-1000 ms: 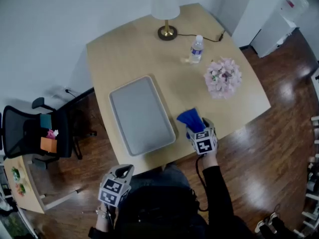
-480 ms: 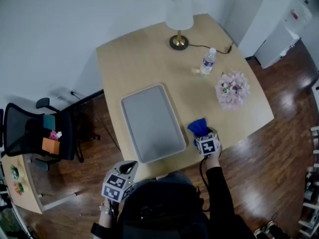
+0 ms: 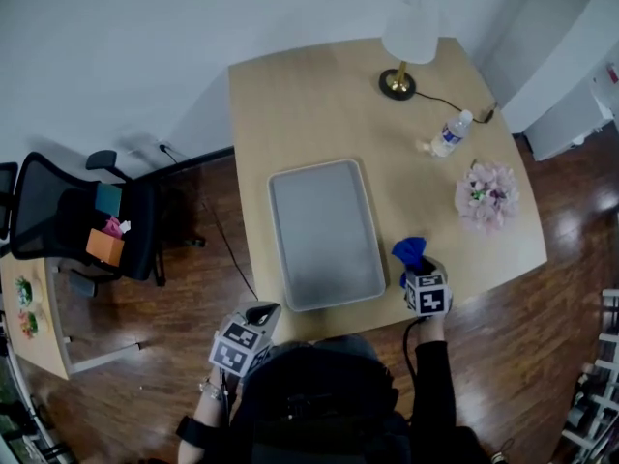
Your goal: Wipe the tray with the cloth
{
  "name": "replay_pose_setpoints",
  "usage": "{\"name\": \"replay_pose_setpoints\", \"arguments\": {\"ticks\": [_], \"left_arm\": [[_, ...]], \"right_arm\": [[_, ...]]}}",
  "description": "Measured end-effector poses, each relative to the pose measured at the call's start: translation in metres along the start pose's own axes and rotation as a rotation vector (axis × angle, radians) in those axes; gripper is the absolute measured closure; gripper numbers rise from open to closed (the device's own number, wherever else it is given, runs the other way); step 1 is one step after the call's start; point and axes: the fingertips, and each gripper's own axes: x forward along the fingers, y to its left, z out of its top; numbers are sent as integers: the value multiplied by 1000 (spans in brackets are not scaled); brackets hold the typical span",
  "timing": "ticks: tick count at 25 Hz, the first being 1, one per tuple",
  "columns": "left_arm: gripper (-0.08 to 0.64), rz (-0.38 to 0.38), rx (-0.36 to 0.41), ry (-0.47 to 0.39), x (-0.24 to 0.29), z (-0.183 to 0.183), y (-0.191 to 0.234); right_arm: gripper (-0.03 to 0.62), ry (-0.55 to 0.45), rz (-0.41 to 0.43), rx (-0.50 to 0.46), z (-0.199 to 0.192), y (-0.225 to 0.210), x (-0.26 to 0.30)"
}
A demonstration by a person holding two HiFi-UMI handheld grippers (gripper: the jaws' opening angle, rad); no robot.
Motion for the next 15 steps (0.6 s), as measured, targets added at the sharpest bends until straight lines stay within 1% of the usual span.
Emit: {"name": "replay_pose_setpoints", "arguments": {"ticks": [2,6,10,13,15], "left_arm": [[560,-1,-15,-1,2,-3,4],[560,-8,-39,5,7,-12,10],[560,-8,-77,14,19,-22,18],[560,9,-120,27,35,-31,27],[560,25,-109,64,50,-41,30]], "right_arm": [[454,-50,41,-44,24,22,-15],[454,-105,159,-133,59,85,-27],[454,-115,261,-206,75,137,-25],[454,-110,345,-292,83,183,-27],[454,-105,394,-360,87,214,-28]]}}
